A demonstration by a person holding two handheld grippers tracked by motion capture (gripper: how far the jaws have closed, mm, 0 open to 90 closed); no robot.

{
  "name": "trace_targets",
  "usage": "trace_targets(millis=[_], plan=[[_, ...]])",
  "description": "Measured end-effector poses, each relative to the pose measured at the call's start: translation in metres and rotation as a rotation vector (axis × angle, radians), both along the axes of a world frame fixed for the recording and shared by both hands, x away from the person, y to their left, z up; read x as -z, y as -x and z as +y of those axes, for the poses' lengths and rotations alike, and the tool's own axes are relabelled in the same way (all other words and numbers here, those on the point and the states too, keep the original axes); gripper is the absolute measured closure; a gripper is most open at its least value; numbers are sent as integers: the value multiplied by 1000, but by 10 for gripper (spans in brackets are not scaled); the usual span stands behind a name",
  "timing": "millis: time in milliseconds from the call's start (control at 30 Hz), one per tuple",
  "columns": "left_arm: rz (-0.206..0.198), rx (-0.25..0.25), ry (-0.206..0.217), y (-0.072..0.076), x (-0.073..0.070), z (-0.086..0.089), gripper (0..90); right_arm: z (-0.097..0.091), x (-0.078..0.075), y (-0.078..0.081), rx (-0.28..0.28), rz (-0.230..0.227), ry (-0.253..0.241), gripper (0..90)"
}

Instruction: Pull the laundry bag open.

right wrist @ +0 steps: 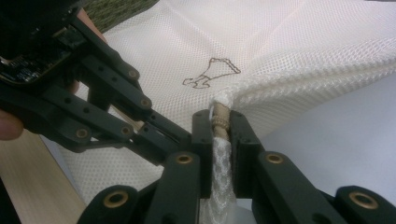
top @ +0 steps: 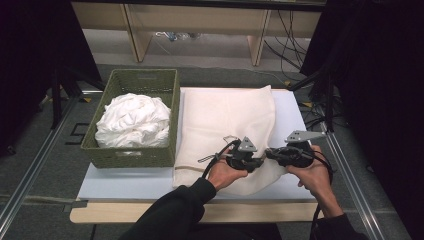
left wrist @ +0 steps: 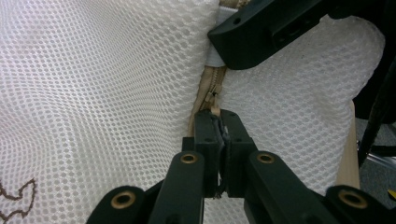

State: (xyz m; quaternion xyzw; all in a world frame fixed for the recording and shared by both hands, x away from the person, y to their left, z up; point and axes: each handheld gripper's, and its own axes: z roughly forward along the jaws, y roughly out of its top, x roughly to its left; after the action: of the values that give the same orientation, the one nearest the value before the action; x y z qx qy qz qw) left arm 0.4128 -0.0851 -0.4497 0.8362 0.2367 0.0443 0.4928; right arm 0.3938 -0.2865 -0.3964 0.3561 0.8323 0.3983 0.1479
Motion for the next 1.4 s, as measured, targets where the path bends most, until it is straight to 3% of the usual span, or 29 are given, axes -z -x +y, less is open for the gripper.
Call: trace_targets(millis=[133, 167, 233, 300, 400, 433, 600, 667, 833, 933, 1000, 1100, 1167, 1400], plan=[[-5, 6, -19, 0, -1, 3, 868, 3, 0, 2, 0, -2, 29, 841], [-2, 5, -26, 0, -1, 3, 868, 3, 1, 0, -28, -1, 38, 842], [-9, 14, -40, 0, -1, 4, 869, 3, 2, 1, -15, 11, 33, 843], [6, 9, -35, 0, -1, 4, 869, 3, 2, 1, -16, -8, 42, 844], [-12, 13, -45, 0, -1, 4, 869, 2, 1, 1, -17, -19, 45, 844], [-10, 14, -48, 0, -1, 4, 869, 3, 2, 2, -16, 2, 36, 844], [-9, 26, -72, 0, -1, 6, 869, 2, 2, 1, -18, -19, 47, 845], [-6, 24, -73, 0, -1, 6, 869, 2, 2, 2, -6, 6, 38, 845], [-18, 27, -87, 1, -1, 7, 869, 1, 3, 0, -24, -9, 41, 846], [-16, 20, -87, 2, 0, 6, 869, 2, 4, 1, -16, 4, 38, 846], [-22, 31, -112, 2, 1, 7, 869, 2, 4, 1, -17, -1, 46, 847], [-23, 35, -118, 2, 1, 9, 869, 0, 3, 1, -10, -22, 60, 847], [-12, 25, -99, 3, 2, 8, 869, 0, 5, 1, -6, -12, 55, 847], [-24, 35, -103, 3, 3, 9, 869, 1, 6, 2, -4, -4, 63, 847]])
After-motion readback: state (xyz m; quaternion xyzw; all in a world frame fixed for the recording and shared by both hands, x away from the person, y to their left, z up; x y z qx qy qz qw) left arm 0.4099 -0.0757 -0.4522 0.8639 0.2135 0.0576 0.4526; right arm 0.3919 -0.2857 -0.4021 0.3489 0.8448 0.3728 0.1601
